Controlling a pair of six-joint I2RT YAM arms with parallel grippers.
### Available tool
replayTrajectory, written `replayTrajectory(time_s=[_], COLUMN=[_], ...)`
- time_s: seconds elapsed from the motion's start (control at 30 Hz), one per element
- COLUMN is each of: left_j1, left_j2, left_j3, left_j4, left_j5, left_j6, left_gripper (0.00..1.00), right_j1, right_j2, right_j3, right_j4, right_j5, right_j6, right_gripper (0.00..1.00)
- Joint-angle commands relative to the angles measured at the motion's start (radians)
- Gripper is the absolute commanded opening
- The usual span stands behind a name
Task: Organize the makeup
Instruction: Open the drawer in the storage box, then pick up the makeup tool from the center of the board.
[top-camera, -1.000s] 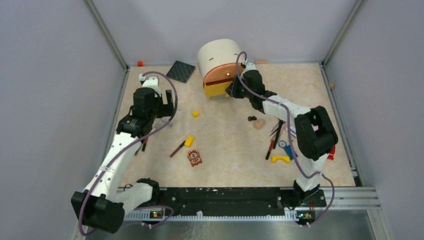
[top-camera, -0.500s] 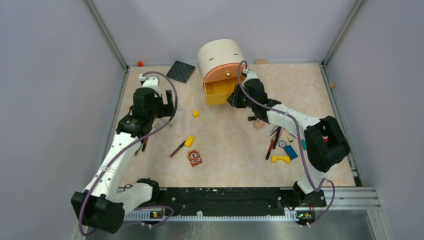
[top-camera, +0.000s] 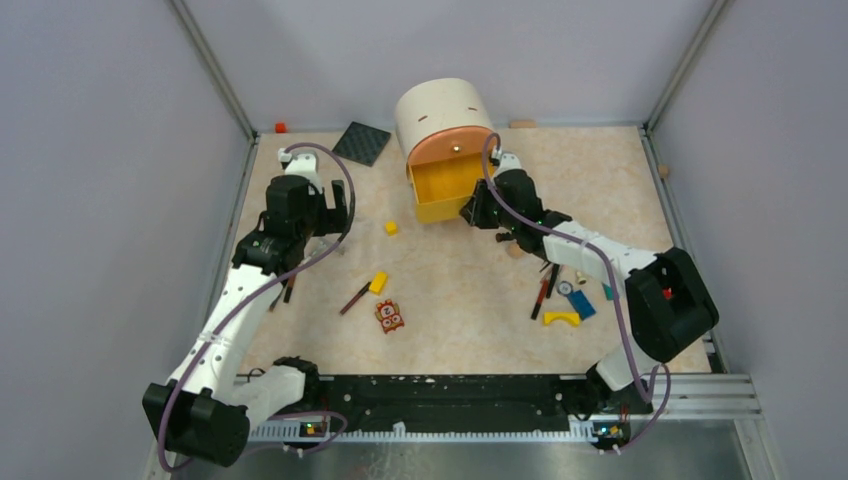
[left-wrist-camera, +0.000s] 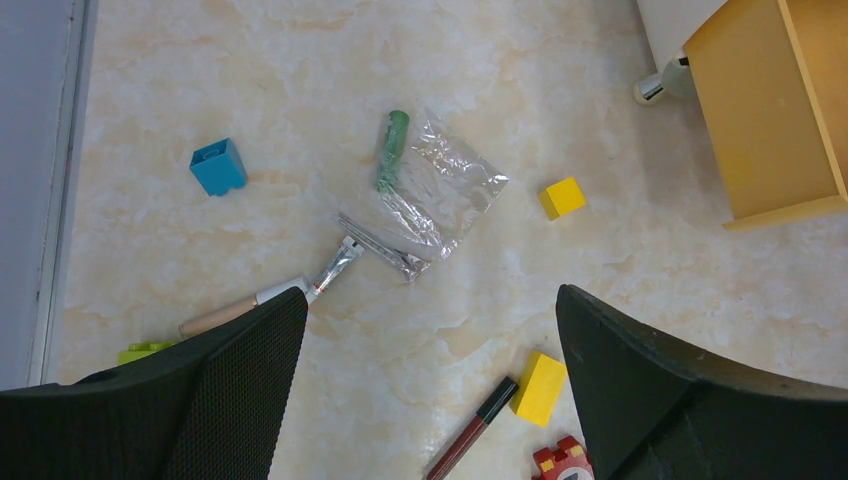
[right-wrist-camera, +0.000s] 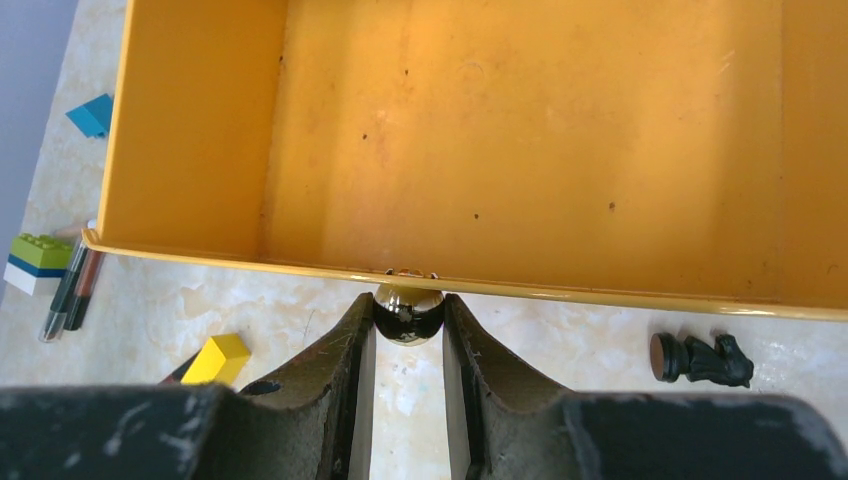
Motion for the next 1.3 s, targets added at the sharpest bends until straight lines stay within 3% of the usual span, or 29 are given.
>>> replayTrajectory(time_s=[0.0, 0.23, 0.57, 0.77, 1.1, 1.27], left_j1=[0.004, 0.004, 0.004, 0.006, 0.006, 0.007], left_j2=[-0.004, -0.002, -0.003, -0.001, -0.003, -0.002], left_j3=[-0.007, -0.008, -0.008, -0.009, -0.007, -0.007], left_j4=[0.040, 0.040, 0.039, 0.039, 0.038, 0.039], left_j5=[0.004, 0.005, 0.004, 0.002, 0.003, 0.007], left_j6=[0.007, 0.007, 0.009, 0.008, 0.009, 0.009], left_gripper=[0.99, 0.99, 0.99, 0.99, 0.99, 0.99], right_j1=[0.019, 0.019, 0.019, 0.019, 0.002, -0.028], right_j2=[-0.061, -0.067, -0.096, -0.183, -0.353, -0.383], right_j3=[-0.016, -0.031, -0.023, -0.044, -0.153, -0.199], right_j4=[-0.005, -0.012, -0.065, -0.133, -0.313, -0.369], right_j5=[-0.003, 0.016, 0.058, 0.105, 0.335, 0.413], right_j6=[0.001, -0.001, 0.000, -0.006, 0.084, 0.169], right_gripper=[0.16, 0.18, 0.57, 0.62, 0.67, 0.85])
